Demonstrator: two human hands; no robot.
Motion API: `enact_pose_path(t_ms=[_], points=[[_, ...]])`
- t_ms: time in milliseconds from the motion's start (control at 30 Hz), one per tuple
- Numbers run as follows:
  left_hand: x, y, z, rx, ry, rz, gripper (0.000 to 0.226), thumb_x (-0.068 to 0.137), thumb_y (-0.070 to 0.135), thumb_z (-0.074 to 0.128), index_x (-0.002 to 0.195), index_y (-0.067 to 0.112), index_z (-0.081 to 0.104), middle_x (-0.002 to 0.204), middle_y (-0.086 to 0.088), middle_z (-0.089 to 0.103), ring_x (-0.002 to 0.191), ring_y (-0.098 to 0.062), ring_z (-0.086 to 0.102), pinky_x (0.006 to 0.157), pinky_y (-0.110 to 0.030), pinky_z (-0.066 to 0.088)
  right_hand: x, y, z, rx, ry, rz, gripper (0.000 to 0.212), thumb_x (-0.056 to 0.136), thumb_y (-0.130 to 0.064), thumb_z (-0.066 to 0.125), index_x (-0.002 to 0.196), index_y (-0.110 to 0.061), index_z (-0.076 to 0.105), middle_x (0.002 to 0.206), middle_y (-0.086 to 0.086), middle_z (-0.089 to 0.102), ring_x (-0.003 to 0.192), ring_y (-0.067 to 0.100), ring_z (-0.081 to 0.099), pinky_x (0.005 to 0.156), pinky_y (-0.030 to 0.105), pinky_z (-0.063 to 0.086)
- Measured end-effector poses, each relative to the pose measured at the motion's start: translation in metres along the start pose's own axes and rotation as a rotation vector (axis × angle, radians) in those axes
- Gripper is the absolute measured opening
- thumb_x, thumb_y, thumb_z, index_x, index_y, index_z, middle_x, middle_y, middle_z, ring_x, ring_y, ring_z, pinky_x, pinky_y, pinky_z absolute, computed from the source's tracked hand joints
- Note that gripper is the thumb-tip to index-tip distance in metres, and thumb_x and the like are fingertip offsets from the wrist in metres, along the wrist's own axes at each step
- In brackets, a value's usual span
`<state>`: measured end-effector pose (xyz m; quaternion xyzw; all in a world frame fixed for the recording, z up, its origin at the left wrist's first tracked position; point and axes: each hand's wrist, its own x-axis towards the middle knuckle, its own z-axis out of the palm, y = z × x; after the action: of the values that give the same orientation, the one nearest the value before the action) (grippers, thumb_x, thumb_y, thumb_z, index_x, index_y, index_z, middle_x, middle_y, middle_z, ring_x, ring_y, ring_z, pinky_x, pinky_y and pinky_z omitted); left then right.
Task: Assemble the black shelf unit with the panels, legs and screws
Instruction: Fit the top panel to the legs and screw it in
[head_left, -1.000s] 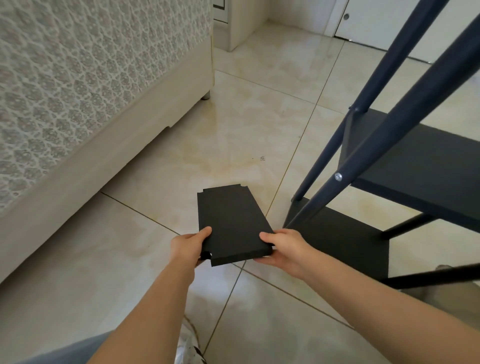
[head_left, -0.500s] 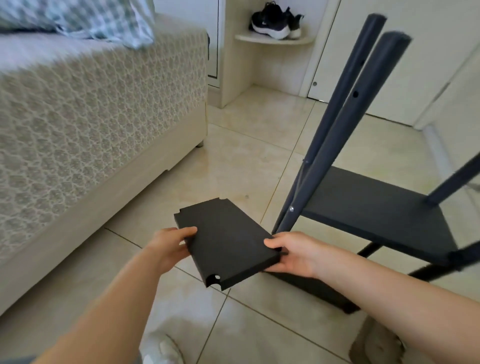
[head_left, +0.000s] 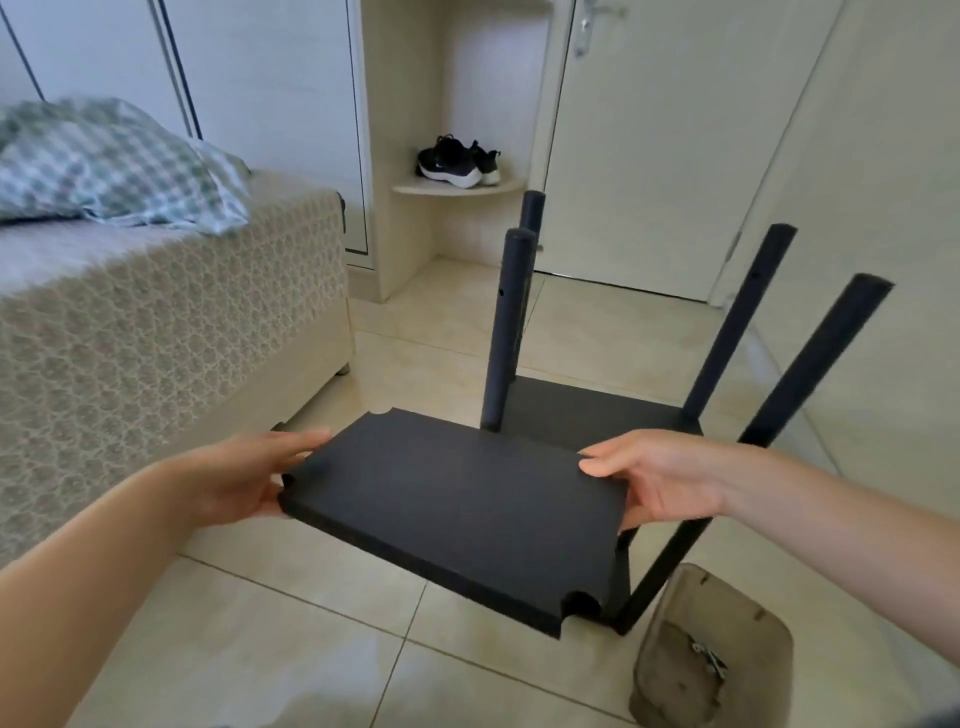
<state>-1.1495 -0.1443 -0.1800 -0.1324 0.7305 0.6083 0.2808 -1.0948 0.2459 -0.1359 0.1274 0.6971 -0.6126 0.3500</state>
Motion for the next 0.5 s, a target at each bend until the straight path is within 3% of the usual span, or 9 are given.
enact_pose_path(t_ms=[133,267,400,500], points=[[-0.023,0.017,0.022,0.047,-0.047,0.05,0.024,0.093,0.026,0.064,0.116,0.018,0.069,0.124,-0.01,0.067,0.094,-0.023,0.071,0.064,-0.027,0.06,-0.027,0.016,-0.013,0.102,0.11,-0.038,0.034,0.091,-0.019,0.065,0.123,-0.006,0.065,0.124,0.015,0.066,0.103,0.027,0.069,0.077,0.035,0.058],[-0.033,0.024,0.046,-0.039,-0.001,0.088,0.022,0.094,0.023,0.065,0.115,0.017,0.069,0.122,-0.006,0.067,0.095,-0.021,0.069,0.066,-0.03,0.06,-0.042,0.035,-0.023,0.411,0.249,-0.115,0.04,0.084,-0.014,0.071,0.121,-0.003,0.062,0.109,0.016,0.072,0.088,0.025,0.073,0.066,0.03,0.061],[-0.042,0.027,0.074,-0.131,0.041,0.098,0.014,0.094,0.018,0.066,0.106,0.014,0.07,0.11,-0.005,0.066,0.087,-0.021,0.068,0.053,-0.026,0.06,-0.057,0.043,-0.033,0.53,0.327,-0.194,0.035,0.089,-0.009,0.065,0.123,0.0,0.061,0.106,0.015,0.072,0.086,0.022,0.072,0.06,0.026,0.06],[-0.044,0.028,0.088,-0.157,0.07,0.108,0.01,0.094,0.018,0.066,0.102,0.014,0.07,0.102,-0.005,0.065,0.083,-0.02,0.066,0.047,-0.025,0.058,-0.073,0.051,-0.039,0.539,0.297,-0.159,0.042,0.082,-0.004,0.067,0.123,0.002,0.06,0.113,0.019,0.07,0.091,0.027,0.072,0.065,0.033,0.062]])
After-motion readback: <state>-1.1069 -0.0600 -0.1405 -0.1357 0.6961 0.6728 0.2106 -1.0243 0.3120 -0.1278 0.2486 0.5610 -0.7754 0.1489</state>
